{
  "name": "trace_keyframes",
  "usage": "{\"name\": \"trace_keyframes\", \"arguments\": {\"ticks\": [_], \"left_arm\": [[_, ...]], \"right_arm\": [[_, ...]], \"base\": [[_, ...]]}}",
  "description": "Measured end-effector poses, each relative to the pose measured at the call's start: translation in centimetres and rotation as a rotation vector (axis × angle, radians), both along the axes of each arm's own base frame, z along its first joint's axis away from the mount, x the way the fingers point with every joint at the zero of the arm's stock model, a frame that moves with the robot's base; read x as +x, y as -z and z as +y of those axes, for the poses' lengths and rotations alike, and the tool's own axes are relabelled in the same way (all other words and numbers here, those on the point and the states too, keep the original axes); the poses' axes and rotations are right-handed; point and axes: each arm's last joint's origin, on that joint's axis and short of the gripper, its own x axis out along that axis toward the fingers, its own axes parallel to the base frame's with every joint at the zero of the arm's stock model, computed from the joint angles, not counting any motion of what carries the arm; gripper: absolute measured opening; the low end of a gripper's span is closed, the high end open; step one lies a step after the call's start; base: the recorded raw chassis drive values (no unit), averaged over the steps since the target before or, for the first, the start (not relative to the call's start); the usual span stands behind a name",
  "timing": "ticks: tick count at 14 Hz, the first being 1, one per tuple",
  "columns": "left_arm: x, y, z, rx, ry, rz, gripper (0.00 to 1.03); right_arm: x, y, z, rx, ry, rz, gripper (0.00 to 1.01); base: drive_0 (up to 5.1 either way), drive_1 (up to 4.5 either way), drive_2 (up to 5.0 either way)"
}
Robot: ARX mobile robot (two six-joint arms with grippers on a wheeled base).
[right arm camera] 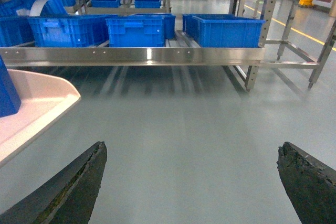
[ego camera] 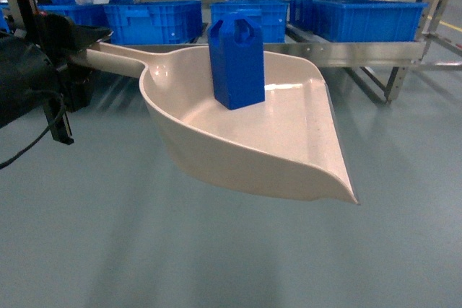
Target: Place part in tray to right shelf
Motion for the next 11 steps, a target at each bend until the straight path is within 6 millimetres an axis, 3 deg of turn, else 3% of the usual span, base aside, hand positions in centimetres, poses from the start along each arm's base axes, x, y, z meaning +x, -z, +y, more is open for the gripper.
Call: {"name": "trace_keyframes", "arguments": {"ticks": [11], "left_arm": [[-0.02, 0.03, 0.00, 0.000, 0.000, 0.002, 0.13]], "right_arm": [[0.00, 0.00, 0.00, 0.000, 0.000, 0.000, 0.98]], "base": [[0.0, 0.00, 0.0]]}}
